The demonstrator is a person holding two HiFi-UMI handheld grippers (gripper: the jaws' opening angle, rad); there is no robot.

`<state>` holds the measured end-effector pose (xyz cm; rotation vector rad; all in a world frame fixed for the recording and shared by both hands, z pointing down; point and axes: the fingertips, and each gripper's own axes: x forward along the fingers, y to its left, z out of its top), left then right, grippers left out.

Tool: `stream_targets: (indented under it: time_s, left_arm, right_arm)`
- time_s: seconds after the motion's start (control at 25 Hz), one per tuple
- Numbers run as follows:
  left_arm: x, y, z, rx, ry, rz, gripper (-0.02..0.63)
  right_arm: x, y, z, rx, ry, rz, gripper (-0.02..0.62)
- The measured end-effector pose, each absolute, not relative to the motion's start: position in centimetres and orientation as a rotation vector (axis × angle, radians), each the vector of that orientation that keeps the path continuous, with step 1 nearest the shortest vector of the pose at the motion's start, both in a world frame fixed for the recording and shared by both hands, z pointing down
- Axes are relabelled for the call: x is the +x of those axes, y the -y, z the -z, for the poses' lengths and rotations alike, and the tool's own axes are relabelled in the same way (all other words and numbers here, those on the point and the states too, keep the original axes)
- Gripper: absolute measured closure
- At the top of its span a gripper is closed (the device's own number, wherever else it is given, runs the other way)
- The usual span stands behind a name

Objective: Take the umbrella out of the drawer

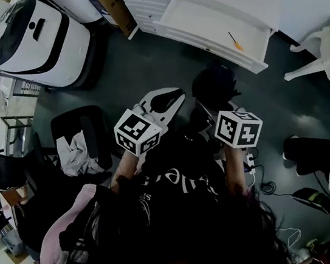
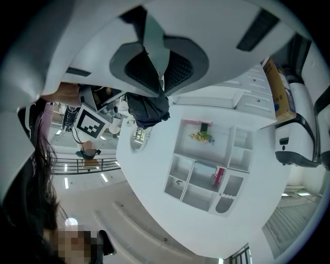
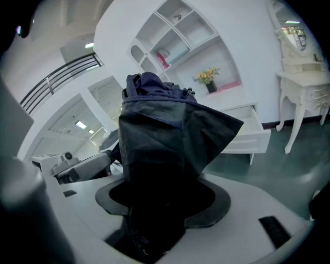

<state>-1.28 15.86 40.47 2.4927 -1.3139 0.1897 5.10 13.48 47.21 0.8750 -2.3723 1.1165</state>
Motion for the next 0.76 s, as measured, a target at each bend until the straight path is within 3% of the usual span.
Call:
stream_targets:
  time_s: [0.76]
  left_arm:
    - [-2.5, -15.0, -40.3, 2.498, 1.343, -0.173, 0.566]
  right_arm:
    - [4.2, -12.2, -47.1, 0.876, 2.378, -1.074, 0.313]
